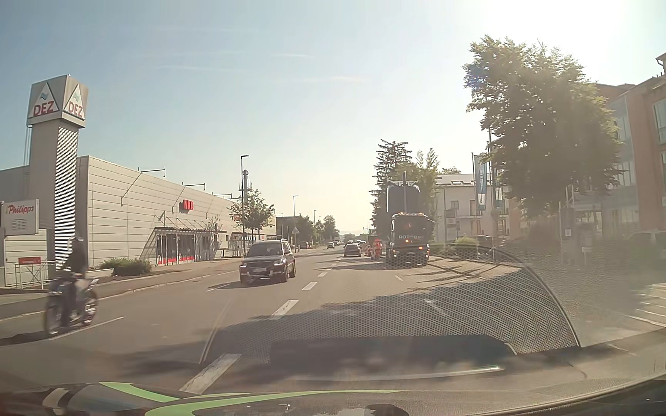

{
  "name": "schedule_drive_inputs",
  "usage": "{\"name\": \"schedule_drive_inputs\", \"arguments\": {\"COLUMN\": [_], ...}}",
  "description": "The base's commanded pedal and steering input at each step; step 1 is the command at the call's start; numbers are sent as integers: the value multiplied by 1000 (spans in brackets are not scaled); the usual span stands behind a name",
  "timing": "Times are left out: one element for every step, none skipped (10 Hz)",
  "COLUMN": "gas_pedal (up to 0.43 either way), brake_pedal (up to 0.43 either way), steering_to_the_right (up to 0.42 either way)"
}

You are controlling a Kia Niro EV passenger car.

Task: Follow the waypoints while adhering to traffic rules and regulations

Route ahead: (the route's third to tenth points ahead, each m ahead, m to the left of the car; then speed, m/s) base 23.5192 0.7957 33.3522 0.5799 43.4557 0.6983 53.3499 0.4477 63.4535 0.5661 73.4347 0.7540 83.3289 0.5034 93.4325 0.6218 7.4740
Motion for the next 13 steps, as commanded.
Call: {"name": "schedule_drive_inputs", "arguments": {"gas_pedal": [87,87,87,87,87,87,87,87,79,79,79,67,39], "brake_pedal": [0,0,0,0,0,0,0,0,0,0,0,0,0], "steering_to_the_right": [-2,-3,-2,-3,-5,-5,-5,-6,-5,-5,-6,-6,-6]}}
